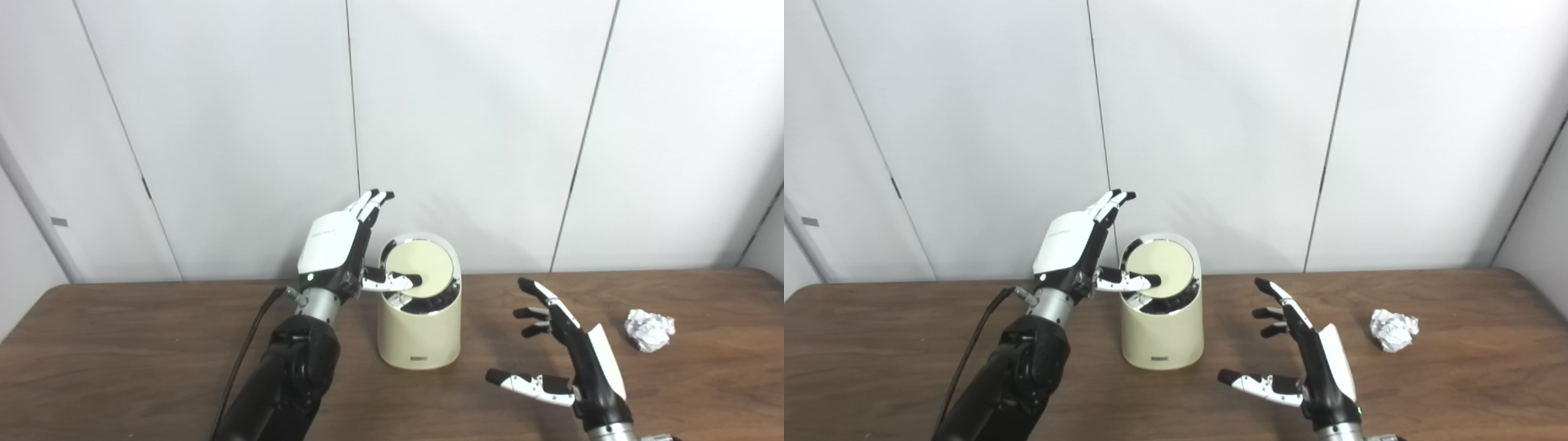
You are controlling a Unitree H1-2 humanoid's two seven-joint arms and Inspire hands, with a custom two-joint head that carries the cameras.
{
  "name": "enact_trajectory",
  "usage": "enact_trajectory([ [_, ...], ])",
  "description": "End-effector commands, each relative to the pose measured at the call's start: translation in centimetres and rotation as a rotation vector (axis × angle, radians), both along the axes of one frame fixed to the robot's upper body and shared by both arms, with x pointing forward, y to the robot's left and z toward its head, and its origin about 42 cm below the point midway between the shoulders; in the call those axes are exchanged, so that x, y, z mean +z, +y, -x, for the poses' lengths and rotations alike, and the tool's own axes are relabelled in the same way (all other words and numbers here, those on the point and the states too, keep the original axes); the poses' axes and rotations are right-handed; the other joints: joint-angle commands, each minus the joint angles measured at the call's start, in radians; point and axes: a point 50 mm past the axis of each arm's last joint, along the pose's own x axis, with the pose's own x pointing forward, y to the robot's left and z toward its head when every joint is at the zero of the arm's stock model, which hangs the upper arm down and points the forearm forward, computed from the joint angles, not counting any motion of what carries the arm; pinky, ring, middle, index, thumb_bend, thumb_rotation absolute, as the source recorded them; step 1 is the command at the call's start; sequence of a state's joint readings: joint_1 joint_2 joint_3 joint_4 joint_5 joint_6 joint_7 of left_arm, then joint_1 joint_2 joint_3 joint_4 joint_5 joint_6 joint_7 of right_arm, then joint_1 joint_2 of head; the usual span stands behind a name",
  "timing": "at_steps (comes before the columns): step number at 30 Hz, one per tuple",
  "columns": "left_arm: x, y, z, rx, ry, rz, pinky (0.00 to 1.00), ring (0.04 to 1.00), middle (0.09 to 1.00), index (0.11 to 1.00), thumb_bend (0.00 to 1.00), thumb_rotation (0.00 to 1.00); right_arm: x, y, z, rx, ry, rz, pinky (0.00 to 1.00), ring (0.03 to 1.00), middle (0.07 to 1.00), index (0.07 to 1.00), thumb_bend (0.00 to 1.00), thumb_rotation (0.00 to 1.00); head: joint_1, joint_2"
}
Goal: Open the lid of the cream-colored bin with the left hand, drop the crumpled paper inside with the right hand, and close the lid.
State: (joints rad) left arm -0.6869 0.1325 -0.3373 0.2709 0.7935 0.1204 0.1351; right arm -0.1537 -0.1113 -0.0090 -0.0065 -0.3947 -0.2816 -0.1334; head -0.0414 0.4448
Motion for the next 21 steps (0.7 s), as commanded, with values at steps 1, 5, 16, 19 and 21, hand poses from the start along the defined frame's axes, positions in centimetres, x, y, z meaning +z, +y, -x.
enact_trajectory([
  [1,2.4,-0.6,-0.1,-0.019,-0.081,-0.043,0.76,0.907,0.956,0.960,1.00,0.19,2.4,0.5,-0.6,0.013,-0.097,-0.014,0.57,0.714,0.865,0.853,0.80,0.25,-0.001,0.001],
  [5,2.6,-1.1,0.1,-0.039,-0.106,-0.158,0.81,0.933,0.967,0.978,1.00,0.20,2.5,0.6,-0.5,0.012,-0.095,-0.010,0.57,0.714,0.865,0.853,0.80,0.25,0.000,0.008],
  [16,3.0,-2.1,0.4,-0.076,-0.194,-0.453,0.84,0.961,0.999,1.000,1.00,0.22,3.0,1.0,-0.2,0.013,-0.102,-0.010,0.56,0.710,0.862,0.850,0.80,0.24,-0.004,0.020],
  [19,2.7,-2.1,0.4,-0.078,-0.188,-0.472,0.86,0.971,1.000,1.000,1.00,0.23,3.1,0.9,-0.1,0.016,-0.107,-0.003,0.55,0.709,0.863,0.848,0.79,0.23,-0.007,0.023],
  [21,2.4,-2.1,0.4,-0.075,-0.190,-0.460,0.85,0.968,0.997,1.000,1.00,0.22,3.1,0.9,0.0,0.018,-0.103,-0.006,0.56,0.709,0.864,0.848,0.79,0.24,-0.007,0.025],
])
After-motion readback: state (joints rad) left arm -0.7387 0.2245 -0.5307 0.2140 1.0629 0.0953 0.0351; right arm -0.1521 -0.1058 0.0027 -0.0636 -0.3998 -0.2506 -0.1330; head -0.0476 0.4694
